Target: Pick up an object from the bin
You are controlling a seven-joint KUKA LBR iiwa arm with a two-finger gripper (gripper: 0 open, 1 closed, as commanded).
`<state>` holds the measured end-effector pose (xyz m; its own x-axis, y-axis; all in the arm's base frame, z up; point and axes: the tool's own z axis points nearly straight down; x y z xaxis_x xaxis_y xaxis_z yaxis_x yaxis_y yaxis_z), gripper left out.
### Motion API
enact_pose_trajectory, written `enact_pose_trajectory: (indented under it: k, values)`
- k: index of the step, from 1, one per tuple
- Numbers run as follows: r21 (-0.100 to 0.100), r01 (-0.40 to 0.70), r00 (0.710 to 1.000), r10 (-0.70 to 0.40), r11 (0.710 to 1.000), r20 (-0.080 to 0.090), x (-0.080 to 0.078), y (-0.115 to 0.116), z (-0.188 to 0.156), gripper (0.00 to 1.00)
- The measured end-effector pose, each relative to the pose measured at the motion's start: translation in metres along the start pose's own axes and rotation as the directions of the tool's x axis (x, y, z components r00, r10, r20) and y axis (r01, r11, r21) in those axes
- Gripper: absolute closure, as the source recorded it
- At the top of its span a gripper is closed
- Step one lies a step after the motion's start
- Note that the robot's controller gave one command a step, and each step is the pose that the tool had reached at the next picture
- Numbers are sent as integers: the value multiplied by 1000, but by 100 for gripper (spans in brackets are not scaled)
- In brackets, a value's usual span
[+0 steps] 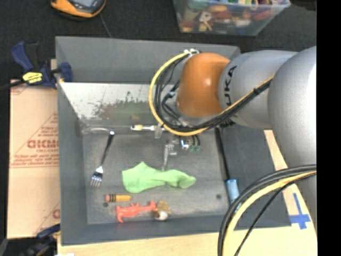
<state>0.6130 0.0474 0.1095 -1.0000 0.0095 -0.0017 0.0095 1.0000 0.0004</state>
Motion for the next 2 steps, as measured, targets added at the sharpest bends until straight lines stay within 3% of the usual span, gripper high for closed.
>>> enact_pose_trajectory:
  k: [1, 2]
  values:
    - [-5, 3, 1000, -3, 1000, 10, 56, 64, 10, 0]
    - [-2, -193, 981, 193, 981, 11, 17, 10, 32, 0]
